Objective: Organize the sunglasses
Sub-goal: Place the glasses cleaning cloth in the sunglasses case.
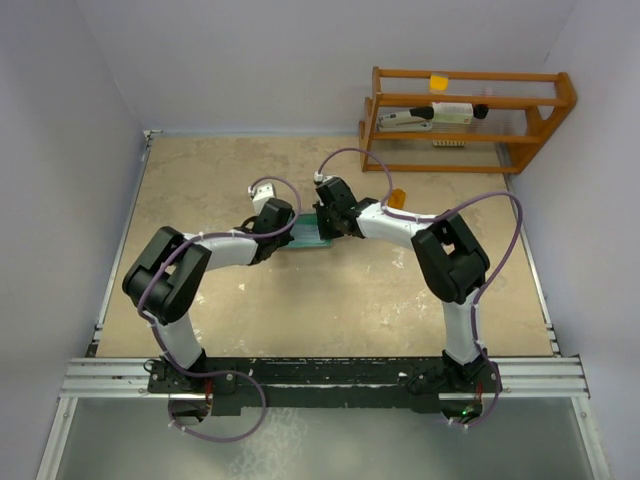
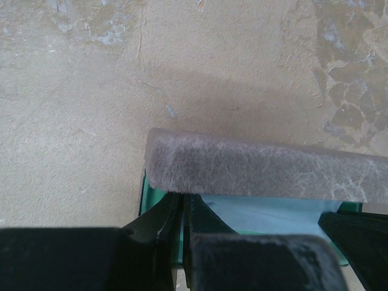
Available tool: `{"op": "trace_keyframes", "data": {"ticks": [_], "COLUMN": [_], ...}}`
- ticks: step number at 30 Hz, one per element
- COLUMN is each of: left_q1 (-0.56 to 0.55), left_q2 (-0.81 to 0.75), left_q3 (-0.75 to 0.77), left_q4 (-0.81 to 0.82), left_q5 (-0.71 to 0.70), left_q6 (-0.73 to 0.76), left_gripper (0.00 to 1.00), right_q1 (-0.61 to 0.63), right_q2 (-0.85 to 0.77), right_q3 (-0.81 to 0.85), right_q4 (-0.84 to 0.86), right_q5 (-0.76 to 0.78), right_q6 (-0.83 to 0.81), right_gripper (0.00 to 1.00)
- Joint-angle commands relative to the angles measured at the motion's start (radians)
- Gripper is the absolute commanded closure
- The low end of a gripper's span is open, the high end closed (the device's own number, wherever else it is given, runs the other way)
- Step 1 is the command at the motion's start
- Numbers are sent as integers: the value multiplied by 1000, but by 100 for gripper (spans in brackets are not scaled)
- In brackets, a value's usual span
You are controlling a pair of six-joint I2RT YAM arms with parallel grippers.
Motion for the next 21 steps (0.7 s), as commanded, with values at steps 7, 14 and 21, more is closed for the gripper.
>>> {"op": "trace_keyframes", "data": {"ticks": [7,14,21], "left_q1": [12,11,11], "left_q2": [2,-14,-13], "left_q3": [51,69,73], "left_q4": [-61,-113,-128], "left_q5": [-1,-21,-19], "left_q6": [-12,5,11], "left_gripper": [100,100,100], "right_q1": [-6,-6,-6], "right_q2": [5,0,-1], "right_q3": [27,21,21], "right_q4": [-30,-30,-29], "right_q5": [-23,-32,-33], "right_q6": [-13,-10,-11], "right_gripper": [100,100,100]}}
